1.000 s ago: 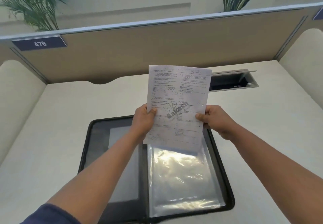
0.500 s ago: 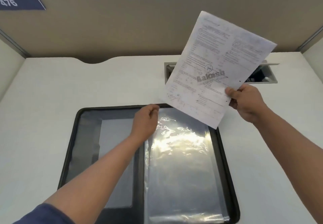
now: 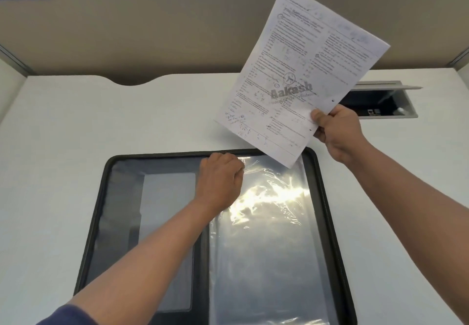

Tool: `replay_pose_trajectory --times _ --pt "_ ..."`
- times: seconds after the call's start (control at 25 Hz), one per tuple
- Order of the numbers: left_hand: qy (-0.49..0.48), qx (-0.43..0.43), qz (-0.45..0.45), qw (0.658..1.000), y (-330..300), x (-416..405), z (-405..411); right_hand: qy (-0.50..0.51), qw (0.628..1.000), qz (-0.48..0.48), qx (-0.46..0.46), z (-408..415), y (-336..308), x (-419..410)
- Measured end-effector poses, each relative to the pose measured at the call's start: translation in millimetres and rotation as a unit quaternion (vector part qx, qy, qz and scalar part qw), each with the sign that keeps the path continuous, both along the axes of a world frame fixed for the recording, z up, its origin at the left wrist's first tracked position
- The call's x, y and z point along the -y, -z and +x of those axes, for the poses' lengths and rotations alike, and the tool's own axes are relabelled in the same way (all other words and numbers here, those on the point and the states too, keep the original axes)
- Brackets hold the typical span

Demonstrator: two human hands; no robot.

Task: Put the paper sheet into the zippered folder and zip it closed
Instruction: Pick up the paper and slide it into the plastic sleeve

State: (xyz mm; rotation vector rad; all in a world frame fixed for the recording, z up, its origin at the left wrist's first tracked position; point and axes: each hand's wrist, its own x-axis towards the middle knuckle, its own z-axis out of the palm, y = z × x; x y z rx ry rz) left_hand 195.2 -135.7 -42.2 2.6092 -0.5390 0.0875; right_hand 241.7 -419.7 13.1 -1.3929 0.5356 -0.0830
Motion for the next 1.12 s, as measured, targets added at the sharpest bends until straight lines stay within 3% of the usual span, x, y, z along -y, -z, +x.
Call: replay_pose_trajectory --times 0.24,0.36,0.72,1.12 --pt "0.054 -0.034 0.033 0.997 -5 -3 12 0.005 0.999 0.029 0.026 26 -2 -24" --pt "0.063 -0.044 0.009 0.997 -6 0 14 0.000 0.999 0.029 0.027 38 1 -36" --pt "0.099 0.042 -0.027 0.994 -5 -2 11 -0.032 0.999 0.019 0.027 42 13 -48" --pt "0.078 0.034 -0.027 0.996 -7 -2 11 -0.116 0.992 -0.009 -0.044 17 19 -20"
